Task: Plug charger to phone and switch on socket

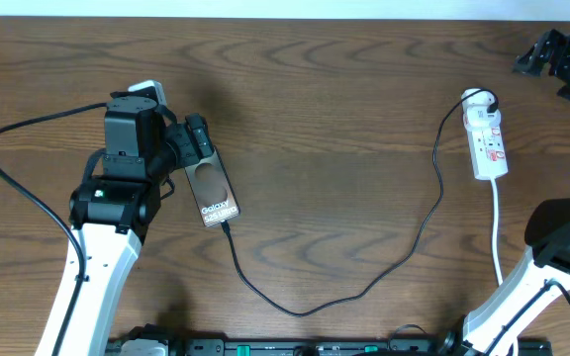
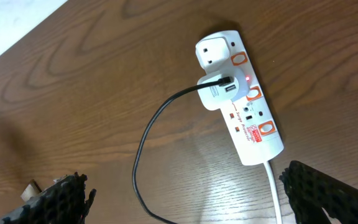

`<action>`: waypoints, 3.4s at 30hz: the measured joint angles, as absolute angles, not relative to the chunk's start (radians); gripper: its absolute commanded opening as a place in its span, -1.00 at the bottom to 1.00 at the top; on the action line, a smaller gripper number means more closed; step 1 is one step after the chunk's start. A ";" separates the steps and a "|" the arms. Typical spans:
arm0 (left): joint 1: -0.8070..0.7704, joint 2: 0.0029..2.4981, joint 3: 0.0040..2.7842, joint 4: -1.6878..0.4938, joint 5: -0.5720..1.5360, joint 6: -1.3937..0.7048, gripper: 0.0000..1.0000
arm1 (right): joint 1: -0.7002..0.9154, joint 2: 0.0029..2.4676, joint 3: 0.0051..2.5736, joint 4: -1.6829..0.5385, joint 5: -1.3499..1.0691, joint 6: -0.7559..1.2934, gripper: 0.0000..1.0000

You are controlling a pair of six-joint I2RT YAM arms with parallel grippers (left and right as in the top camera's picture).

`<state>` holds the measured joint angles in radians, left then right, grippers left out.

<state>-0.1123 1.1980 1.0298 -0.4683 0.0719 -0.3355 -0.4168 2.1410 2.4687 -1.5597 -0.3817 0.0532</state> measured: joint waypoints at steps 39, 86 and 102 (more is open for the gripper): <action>-0.113 1.067 1.010 -0.522 0.018 -0.331 0.82 | -0.417 2.141 2.469 -1.560 -0.382 0.053 0.99; -0.052 0.010 0.006 0.088 -0.010 -0.059 0.83 | -0.417 2.141 2.469 -1.560 -0.386 0.054 0.99; -0.026 0.010 0.015 -0.019 -0.044 -0.169 0.83 | -0.417 2.141 2.469 -1.560 -0.386 0.054 0.99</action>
<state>-0.0261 0.0101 0.0154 -0.0185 -0.0444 -0.1688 -0.4168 2.1410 2.4687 -1.5604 -0.3862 0.0536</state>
